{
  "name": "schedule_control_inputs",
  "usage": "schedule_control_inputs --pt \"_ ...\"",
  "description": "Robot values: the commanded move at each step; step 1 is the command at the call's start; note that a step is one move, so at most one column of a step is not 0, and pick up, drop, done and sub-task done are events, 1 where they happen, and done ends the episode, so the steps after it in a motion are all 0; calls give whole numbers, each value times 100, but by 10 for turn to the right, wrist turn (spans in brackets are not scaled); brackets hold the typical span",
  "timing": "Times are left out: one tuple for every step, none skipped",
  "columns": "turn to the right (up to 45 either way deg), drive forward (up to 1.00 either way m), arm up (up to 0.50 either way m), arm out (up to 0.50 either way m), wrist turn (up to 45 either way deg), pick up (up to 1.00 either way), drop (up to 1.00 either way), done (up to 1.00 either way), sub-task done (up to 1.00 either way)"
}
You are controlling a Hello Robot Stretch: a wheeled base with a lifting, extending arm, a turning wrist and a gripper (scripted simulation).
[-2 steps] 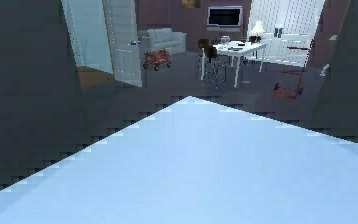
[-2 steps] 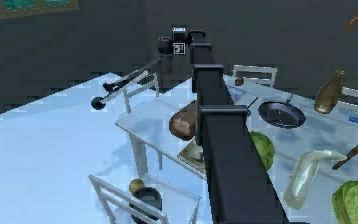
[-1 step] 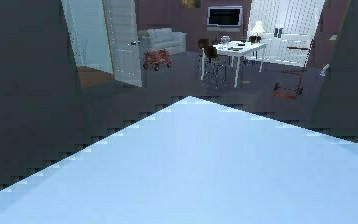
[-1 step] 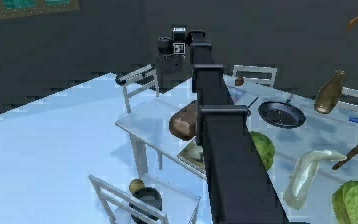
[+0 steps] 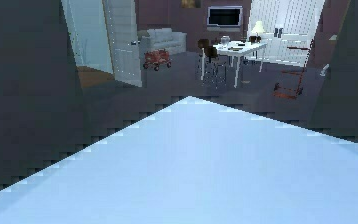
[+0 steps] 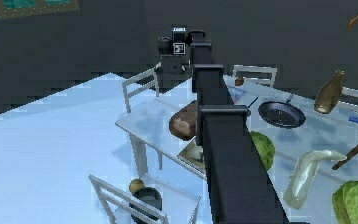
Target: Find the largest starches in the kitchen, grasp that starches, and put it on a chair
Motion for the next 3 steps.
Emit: schedule_control_inputs --pt "0 0 0 0 240 0 0 0 0" --pt "0 0 -30 0 0 0 0 0 0" --pt "0 0 0 0 0 100 0 0 0"
